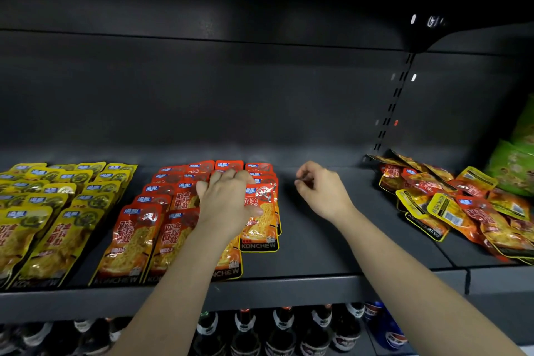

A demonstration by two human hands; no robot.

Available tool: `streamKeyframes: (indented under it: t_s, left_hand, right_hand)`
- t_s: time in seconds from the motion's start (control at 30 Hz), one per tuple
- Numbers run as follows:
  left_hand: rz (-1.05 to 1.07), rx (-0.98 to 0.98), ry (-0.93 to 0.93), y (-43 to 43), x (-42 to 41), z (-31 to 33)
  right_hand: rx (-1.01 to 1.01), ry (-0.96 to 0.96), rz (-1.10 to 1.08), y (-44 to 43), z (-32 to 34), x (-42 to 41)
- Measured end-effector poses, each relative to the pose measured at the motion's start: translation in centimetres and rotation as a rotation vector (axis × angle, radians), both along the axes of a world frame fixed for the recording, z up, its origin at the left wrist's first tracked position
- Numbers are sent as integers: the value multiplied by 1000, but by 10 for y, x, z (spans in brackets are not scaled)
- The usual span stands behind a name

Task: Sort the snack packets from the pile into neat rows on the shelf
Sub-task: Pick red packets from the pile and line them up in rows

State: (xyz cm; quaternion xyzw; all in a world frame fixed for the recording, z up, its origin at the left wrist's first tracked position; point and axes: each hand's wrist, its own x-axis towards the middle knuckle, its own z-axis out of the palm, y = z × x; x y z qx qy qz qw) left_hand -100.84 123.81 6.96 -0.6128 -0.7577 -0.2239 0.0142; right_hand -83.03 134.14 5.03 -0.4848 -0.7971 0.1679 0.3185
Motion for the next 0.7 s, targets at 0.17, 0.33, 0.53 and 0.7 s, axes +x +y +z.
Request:
streamKeyframes:
  t_s: [0.17, 0.33, 0.53, 0.7]
  left_hand:
    - [0, -4, 28, 0, 1, 3]
    - [-6, 14, 12, 0, 2, 2]
    - [25, 20, 18, 0, 5, 5]
    - [37, 51, 24, 5, 6, 13]
  right_hand:
    - [-2, -3, 10, 0, -2, -1]
    - [4, 7, 19, 1, 2, 1]
    - [-4, 8, 31, 2, 3, 3]
    - [24, 17, 40, 4, 12, 8]
